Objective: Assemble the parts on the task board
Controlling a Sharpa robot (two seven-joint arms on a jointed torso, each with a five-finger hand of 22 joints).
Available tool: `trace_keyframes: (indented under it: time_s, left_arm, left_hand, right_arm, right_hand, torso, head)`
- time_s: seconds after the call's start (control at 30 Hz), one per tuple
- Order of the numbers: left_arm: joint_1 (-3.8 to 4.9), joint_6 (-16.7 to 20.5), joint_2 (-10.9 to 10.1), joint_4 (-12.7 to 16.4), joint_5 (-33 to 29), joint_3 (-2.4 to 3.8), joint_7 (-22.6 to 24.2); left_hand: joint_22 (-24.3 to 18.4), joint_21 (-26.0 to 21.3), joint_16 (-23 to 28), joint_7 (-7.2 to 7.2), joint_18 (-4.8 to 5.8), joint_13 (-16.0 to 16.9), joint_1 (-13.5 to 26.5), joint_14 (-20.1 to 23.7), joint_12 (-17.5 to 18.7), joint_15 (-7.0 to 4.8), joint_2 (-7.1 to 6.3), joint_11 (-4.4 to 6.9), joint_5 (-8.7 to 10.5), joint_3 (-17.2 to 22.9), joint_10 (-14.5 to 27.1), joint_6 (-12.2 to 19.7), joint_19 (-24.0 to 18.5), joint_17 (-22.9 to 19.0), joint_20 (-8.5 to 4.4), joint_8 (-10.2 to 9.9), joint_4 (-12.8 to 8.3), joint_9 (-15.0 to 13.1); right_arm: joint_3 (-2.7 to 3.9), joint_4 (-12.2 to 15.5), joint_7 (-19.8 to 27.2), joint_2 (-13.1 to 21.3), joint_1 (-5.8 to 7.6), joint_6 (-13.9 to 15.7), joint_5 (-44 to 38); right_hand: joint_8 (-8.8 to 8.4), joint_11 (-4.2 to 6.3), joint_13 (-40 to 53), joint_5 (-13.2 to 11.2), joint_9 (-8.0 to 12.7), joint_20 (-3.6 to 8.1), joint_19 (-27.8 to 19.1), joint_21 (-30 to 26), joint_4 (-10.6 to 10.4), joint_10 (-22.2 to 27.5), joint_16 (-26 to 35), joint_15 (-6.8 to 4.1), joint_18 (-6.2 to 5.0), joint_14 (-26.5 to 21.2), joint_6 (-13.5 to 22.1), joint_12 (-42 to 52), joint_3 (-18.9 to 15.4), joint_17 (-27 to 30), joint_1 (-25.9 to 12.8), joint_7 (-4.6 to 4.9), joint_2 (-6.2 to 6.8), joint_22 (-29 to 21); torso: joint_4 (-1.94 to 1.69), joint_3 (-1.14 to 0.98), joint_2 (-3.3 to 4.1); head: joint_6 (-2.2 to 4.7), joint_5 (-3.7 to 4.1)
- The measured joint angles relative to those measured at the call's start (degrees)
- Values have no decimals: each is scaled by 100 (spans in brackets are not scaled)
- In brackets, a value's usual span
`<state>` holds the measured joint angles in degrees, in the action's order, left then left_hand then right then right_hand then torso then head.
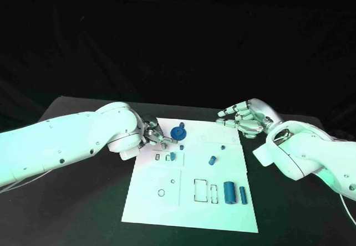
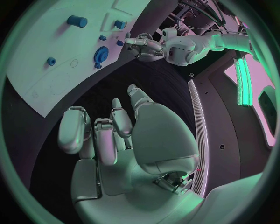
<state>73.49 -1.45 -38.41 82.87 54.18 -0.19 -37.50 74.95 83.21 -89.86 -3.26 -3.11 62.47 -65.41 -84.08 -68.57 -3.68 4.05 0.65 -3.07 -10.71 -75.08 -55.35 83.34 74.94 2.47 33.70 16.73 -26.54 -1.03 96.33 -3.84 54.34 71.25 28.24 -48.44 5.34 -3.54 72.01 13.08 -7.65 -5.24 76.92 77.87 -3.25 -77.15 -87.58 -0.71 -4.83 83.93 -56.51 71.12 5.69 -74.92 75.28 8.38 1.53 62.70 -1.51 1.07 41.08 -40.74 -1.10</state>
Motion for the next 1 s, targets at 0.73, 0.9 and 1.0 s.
trace_keyframes:
  time_s: [0.73, 0.9, 1.0]
  left_arm:
    - [-5, -602, 466, -444, 215, -21, -226]
    - [-6, -719, 468, -449, 217, -23, -235]
    - [-8, -783, 470, -456, 218, -27, -238]
  left_hand:
    - [-1, 66, 0, 51, -1, 160, 194, 1, -112, -41, 152, 69, 23, -477, -69, 173, 41, -2, -41, 288, -30, -452]
    - [-2, 66, 0, 70, -1, 160, 194, 1, -112, -41, 152, 69, 23, -477, -69, 193, 41, -2, -41, 322, -30, -476]
    - [-2, 66, 0, 70, -1, 167, 139, 21, -112, -61, 173, 69, 23, -493, -69, 193, 41, -2, -41, 322, -14, -500]
  right_arm:
    - [-22, -155, -73, -147, -11, -152, 57]
    - [-23, -157, -84, -148, -12, -169, 56]
    - [-23, -158, -91, -150, -12, -179, 54]
  right_hand:
    - [40, 20, -40, 0, -17, 2, -42, -42, -39, 21, 34, 0, 0, 0, -28, -21, -71, 1, -3, -28, -3, -87]
    - [40, 20, -39, 0, -17, 1, -42, -42, -39, 21, 34, 0, 0, 0, -27, -21, -71, 1, -25, -28, -25, -87]
    - [40, 20, -39, 0, -17, 1, -42, -42, -39, 21, 34, 0, 0, 0, -27, -21, -71, 1, -25, -28, -25, -87]
  torso:
    - [3, -3, 12]
    - [1, -9, 9]
    - [1, -9, 7]
  head:
    - [-85, -2]
    - [-98, -13]
    - [-101, -17]
